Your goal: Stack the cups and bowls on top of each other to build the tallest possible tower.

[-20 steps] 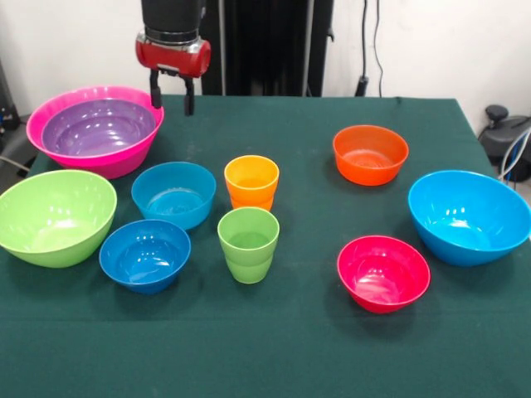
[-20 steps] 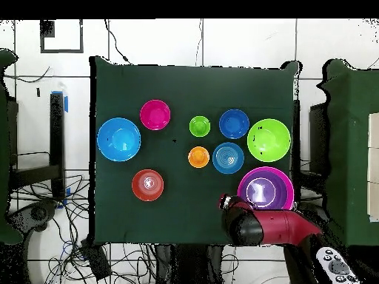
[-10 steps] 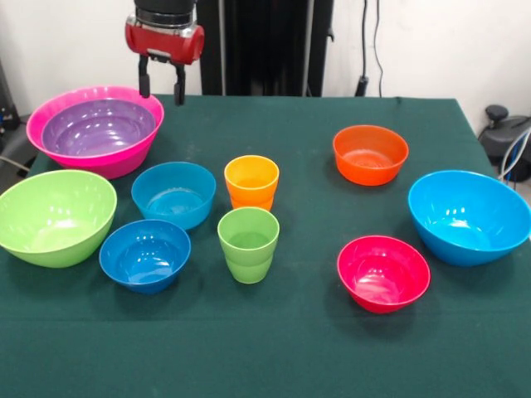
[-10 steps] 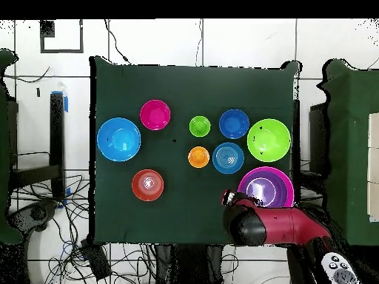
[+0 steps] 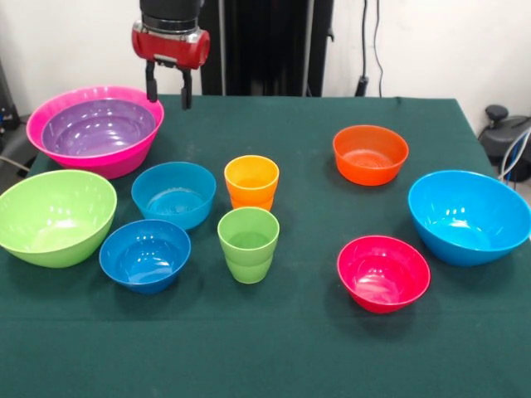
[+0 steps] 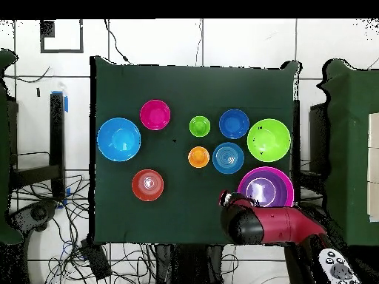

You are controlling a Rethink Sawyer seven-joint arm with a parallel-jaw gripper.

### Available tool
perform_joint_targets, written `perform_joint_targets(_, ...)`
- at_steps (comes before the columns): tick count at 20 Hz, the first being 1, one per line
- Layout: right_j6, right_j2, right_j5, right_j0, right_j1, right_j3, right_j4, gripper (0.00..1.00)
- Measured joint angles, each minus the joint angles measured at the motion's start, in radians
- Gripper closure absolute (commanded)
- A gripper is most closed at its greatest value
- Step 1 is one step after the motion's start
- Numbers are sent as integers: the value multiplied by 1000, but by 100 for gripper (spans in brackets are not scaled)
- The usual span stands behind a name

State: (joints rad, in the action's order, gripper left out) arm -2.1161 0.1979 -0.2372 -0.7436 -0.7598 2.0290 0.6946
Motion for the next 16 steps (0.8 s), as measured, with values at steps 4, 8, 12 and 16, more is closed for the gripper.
perform_joint_targets(4,0,0,0,0,23,-4,1,0)
perform_joint_targets(8,0,0,0,0,50,-10,12,0)
perform_joint_targets(12,0,0,0,0,64,-14,25,0)
perform_joint_targets(16,0,0,0,-1,71,-16,30,0)
